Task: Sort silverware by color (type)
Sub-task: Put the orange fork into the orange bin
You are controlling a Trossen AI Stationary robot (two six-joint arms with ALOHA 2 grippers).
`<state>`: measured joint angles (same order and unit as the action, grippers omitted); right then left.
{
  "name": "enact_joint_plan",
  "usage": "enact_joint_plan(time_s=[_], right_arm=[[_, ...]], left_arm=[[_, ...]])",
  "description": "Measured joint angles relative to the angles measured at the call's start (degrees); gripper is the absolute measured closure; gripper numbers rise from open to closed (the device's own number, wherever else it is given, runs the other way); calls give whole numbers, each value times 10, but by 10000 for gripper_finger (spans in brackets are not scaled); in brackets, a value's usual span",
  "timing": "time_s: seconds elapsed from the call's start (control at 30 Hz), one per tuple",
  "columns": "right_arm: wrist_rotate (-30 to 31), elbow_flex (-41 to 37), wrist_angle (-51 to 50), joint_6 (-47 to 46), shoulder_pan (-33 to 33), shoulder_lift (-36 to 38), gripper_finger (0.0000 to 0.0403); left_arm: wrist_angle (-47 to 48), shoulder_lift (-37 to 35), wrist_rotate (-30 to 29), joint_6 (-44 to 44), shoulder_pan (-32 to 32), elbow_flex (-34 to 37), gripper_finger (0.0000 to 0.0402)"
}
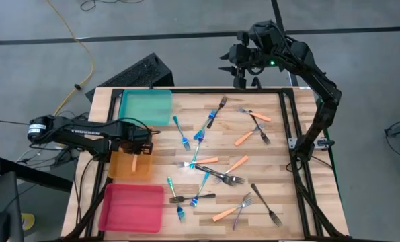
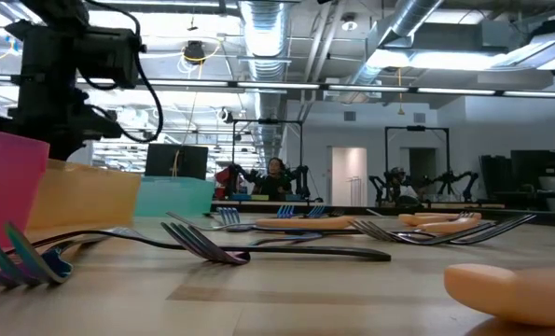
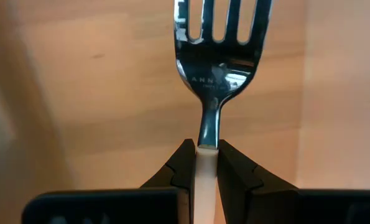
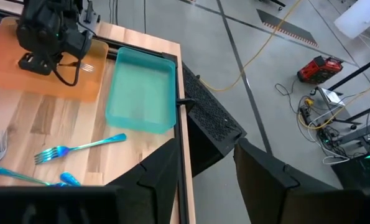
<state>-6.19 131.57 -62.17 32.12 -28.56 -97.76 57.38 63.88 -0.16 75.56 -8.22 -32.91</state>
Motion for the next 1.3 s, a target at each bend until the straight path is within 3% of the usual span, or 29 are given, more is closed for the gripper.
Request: enact_joint_plan(time_s=[1.0,1.3], right_arm=[[0,0,-5,0,0,0,227],[0,0,-7,-2,0,0,227]], left_arm=[[-68,0,-1,-38,-16,5,358],[-70,0,-16,-58,-16,5,315]])
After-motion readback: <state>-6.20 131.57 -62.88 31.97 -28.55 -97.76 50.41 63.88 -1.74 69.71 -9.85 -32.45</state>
